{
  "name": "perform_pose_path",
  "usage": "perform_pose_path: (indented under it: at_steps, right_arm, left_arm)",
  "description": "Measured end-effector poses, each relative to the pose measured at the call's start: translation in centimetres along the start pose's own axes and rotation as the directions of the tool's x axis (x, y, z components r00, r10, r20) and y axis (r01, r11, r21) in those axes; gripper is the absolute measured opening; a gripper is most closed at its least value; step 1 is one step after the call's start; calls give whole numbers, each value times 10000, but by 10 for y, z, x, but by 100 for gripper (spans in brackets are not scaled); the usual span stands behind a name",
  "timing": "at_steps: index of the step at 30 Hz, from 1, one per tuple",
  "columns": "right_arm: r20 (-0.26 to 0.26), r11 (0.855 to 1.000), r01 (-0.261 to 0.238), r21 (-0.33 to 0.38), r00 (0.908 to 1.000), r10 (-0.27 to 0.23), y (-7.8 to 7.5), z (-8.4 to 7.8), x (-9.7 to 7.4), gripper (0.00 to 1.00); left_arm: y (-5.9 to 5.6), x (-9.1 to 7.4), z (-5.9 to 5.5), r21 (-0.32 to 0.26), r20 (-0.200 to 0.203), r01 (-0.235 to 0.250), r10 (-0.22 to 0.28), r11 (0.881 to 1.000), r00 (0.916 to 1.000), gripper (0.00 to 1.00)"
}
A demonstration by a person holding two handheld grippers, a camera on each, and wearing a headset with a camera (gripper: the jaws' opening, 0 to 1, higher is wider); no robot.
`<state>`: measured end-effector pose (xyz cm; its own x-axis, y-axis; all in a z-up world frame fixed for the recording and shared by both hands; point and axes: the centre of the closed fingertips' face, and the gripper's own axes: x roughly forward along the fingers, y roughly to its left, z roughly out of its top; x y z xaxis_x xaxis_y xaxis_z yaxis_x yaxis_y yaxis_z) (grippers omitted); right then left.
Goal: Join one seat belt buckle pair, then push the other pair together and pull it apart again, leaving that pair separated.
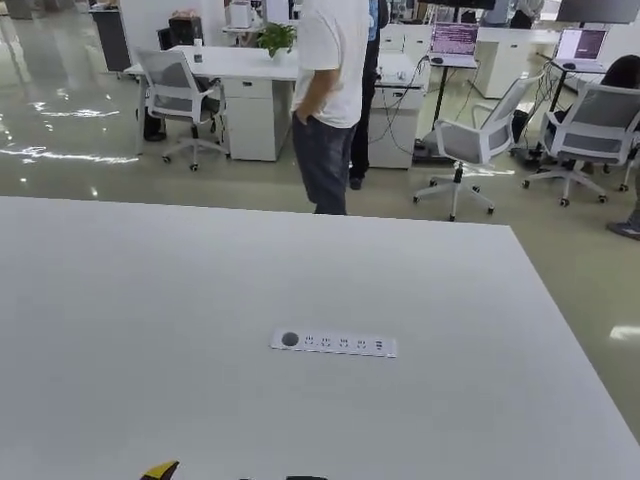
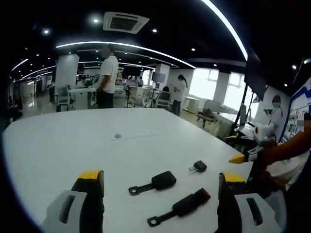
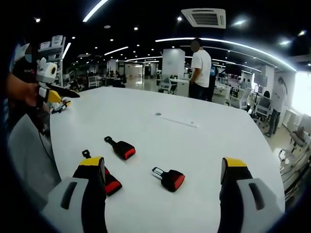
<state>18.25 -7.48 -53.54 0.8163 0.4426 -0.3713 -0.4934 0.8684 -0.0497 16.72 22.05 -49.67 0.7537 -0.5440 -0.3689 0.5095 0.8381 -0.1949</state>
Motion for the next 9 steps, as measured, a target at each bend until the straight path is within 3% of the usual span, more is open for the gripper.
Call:
perform_pose_path:
  at_steps: [2, 6, 9]
  right_arm:
    - [-51, 10000, 30, 59, 10000, -29, 4, 1, -3, 99]
    - [-487, 9997, -15, 235, 9988, 27, 7, -18, -4, 99]
    - [-595, 9996, 5, 275, 9982, 11, 9, -23, -10, 99]
  left_arm:
    - [1, -1, -3, -106, -89, -6, 5, 9999, 10000, 100]
    - [4, 1, -19, -416, -653, -88, 61, 9991, 9978, 100]
    - [3, 1, -22, -487, -651, -125, 93, 9987, 9978, 100]
